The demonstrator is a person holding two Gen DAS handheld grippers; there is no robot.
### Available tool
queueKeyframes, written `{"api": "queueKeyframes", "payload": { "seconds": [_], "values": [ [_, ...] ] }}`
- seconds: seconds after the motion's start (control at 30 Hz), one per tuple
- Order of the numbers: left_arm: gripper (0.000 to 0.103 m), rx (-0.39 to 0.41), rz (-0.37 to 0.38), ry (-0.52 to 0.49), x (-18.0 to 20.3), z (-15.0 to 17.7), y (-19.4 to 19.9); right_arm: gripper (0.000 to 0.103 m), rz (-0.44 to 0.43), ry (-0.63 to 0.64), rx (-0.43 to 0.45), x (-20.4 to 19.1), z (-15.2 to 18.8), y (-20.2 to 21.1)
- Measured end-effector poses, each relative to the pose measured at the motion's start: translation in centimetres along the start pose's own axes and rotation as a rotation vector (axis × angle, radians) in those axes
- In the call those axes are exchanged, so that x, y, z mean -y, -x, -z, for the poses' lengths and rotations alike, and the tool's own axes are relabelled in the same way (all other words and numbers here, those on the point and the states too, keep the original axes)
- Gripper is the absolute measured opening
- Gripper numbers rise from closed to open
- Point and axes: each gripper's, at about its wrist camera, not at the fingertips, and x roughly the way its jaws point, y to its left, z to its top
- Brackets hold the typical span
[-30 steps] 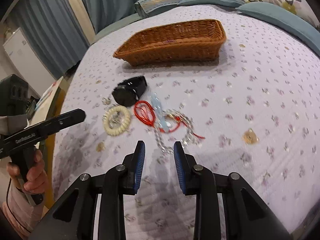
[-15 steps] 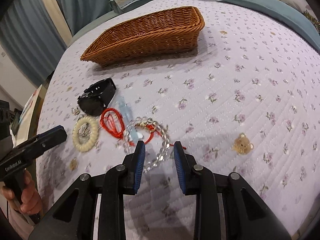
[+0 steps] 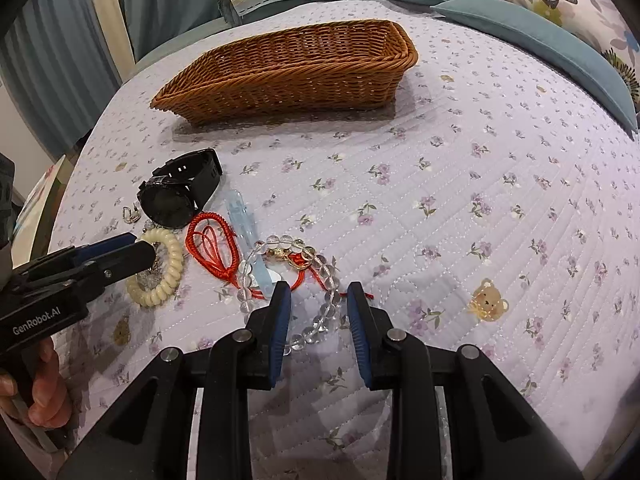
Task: Organize jewelry
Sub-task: 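Grasp the cream coil hair tie with the left tool while the right tool grasps the crystal bead bracelet, then carry both items to the basket and open both tools inside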
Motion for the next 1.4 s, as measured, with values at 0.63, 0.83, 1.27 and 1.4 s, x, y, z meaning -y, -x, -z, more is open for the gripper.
{"api": "queueKeyframes", "payload": {
  "seconds": [0.63, 0.83, 1.27, 1.4],
  "values": [
    [0.012, 0.021, -0.003, 0.018, -0.4, 0.2, 0.2, 0.011, 0.012, 0.024, 0.026, -0.3, 0.1, 0.0],
    [0.011, 0.052, 0.005, 0.032, -0.6, 1.1, 2.0, 0.010, -0.013, 0.032, 0.050, -0.6, 0.5, 0.6],
    [0.011, 0.116, 0.066, 0.065, -0.9, 1.9, 6.7, 0.010, -0.062, 0.036, 0.106, -1.0, 1.5, 2.8],
    [0.011, 0.132, 0.072, 0.057, -0.7, 1.7, 7.7, 0.010, -0.114, 0.000, 0.099, -0.9, 2.5, 4.1]
  ]
}}
